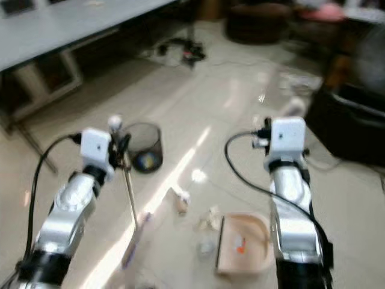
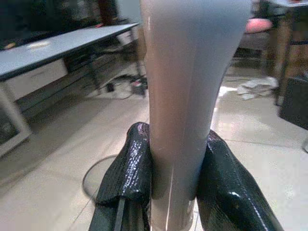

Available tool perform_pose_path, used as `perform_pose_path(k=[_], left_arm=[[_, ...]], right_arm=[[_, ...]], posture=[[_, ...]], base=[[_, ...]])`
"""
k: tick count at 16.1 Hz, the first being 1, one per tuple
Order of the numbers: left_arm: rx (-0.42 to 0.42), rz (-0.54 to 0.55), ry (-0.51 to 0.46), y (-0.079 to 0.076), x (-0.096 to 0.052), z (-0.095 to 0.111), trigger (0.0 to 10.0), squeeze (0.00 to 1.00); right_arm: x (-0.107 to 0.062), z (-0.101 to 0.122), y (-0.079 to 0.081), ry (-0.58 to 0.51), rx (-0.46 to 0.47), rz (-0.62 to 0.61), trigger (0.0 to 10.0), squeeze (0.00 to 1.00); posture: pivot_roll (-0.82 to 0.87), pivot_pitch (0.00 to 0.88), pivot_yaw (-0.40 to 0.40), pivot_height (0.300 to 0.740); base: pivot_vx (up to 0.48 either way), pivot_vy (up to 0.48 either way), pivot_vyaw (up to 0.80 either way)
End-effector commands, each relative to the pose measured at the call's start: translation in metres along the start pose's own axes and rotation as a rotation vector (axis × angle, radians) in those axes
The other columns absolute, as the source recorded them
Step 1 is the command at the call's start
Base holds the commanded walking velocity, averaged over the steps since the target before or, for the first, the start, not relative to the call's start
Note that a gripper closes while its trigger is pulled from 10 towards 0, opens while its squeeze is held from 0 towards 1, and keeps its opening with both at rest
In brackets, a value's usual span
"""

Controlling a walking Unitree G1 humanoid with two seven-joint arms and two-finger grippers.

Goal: Sweep floor

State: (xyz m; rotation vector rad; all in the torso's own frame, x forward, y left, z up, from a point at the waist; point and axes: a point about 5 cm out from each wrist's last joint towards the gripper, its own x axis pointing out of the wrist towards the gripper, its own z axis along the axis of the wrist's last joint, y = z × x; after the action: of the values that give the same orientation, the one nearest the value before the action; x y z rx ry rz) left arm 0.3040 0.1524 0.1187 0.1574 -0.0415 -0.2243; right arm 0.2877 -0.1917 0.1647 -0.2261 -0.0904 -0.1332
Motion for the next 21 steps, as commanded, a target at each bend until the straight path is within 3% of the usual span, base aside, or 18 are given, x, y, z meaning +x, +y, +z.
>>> perform_pose_path(k=[1,7,15,19,21], left_arm=[[0.023,0.029,-0.026,0.007,0.000,0.007,10.0,0.00],[0.030,0.066,-0.026,0.010,-0.001,0.006,10.0,0.00],[0.025,0.083,-0.031,0.011,0.001,0.008,10.0,0.00],[0.013,0.128,-0.030,0.012,-0.001,0.009,10.0,0.00],[-0.008,0.145,-0.016,0.015,-0.004,0.007,10.0,0.00]], right_arm=[[0.003,0.008,0.009,-0.051,0.031,0.038,10.0,0.00],[0.007,0.009,0.021,-0.071,0.057,0.115,10.0,0.00],[0.009,0.006,0.021,-0.081,0.046,0.122,10.0,0.00],[0.006,-0.003,0.015,-0.044,-0.003,0.057,10.0,0.00],[0.000,-0.015,0.008,0.022,0.030,0.034,10.0,0.00]], posture=[[-0.02,0.056,0.054,0.740],[-0.02,0.068,0.055,0.740],[-0.02,0.082,0.057,0.740],[-0.02,0.098,0.049,0.740],[-0.02,0.092,0.053,0.740]], base=[[0.000,-0.480,0.80],[0.000,-0.477,0.80],[0.000,-0.442,0.80],[0.000,-0.333,0.00],[0.000,0.000,0.00]])
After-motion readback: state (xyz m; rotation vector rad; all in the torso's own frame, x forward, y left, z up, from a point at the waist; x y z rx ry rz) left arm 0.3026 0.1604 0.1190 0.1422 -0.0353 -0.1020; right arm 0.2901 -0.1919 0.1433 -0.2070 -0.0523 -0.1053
